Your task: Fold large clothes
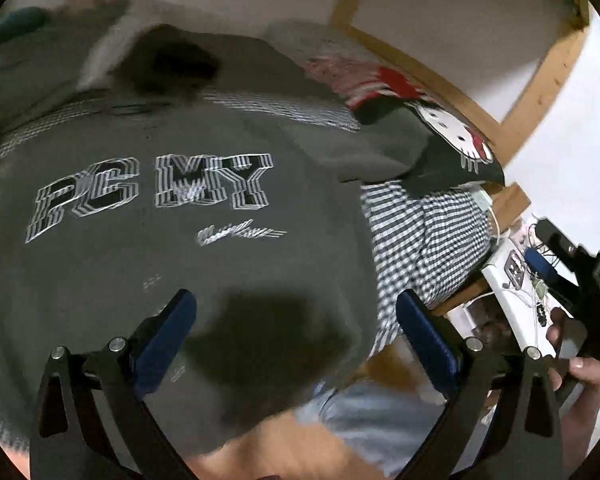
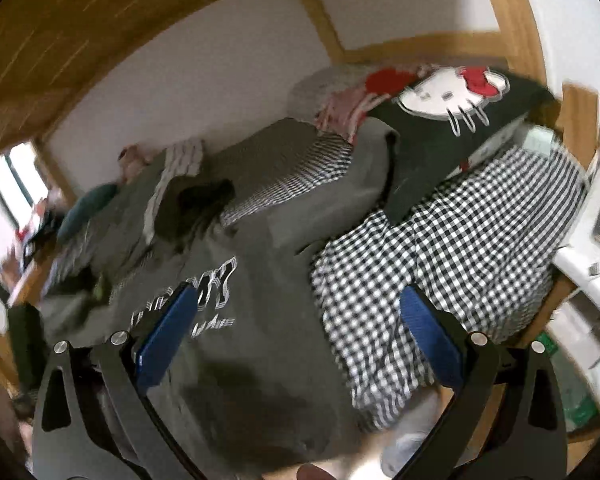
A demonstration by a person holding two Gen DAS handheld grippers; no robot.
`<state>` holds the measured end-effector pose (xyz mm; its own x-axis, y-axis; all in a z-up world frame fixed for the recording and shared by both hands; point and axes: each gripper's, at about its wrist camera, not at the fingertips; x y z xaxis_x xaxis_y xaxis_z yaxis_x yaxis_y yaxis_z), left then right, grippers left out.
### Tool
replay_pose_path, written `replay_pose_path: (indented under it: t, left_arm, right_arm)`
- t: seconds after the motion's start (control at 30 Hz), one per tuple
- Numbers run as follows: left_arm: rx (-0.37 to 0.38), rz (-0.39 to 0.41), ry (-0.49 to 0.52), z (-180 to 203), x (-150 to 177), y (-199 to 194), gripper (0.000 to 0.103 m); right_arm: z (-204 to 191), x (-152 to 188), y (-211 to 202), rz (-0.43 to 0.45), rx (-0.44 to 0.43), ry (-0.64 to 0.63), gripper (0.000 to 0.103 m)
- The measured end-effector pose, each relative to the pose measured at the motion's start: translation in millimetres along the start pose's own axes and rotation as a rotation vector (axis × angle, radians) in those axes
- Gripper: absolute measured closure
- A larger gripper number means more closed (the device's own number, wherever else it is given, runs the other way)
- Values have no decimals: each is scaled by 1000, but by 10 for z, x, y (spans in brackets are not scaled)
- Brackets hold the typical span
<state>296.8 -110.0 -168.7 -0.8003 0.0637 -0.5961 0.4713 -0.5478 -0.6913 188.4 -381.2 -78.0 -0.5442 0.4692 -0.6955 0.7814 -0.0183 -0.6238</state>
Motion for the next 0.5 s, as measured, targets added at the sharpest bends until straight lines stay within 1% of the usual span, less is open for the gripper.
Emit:
replay_pose_path:
  t: [0.03,0.07,0.1,0.13,0.2,0.23,0.33,0.37,0.43,0.5]
  left_arm:
    - [7,-11,14,36,-91,221,4]
    - [-2,-21,36,87,-160,411,4]
    - [-17,-29,56,125,-178,497,4]
    - [-51,-44,92,167,-229,653,4]
    - [-115,-65,185,280,-312,945,4]
    - [-132,-75,221,310,-341,1052,4]
    - [-145,-70,358,488,-486,1375,4]
    - [-145,-59,389,543,-540,1428,4]
    - [-109,-31,445,669,-704,1577,4]
    - [-7,-13,447,774,-964,1784,4]
  right_arm:
    - [65,-82,127,-4,2,18,3]
    - [136,-198,290,-8,14,32,3]
    - [175,-255,374,-9,29,37,3]
    - [226,-340,488,-11,40,49,3]
    - [338,-552,771,-26,27,94,3]
    - [378,-630,873,-26,15,110,3]
    - [454,-865,1191,-21,9,148,3]
    - [480,-955,1304,-15,8,155,3]
    - [538,-1146,1572,-24,-5,180,3]
    - [638,-1331,1849,-45,-29,225,3]
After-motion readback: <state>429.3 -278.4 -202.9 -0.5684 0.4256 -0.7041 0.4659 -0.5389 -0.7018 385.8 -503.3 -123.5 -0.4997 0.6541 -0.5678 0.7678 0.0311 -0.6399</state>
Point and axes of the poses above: each gripper's, at about its wrist camera, not at the fingertips, and y roughly the way its jaws point, z to its right, x to its underside, and after that the axes turned 7 degrees about x, right-handed
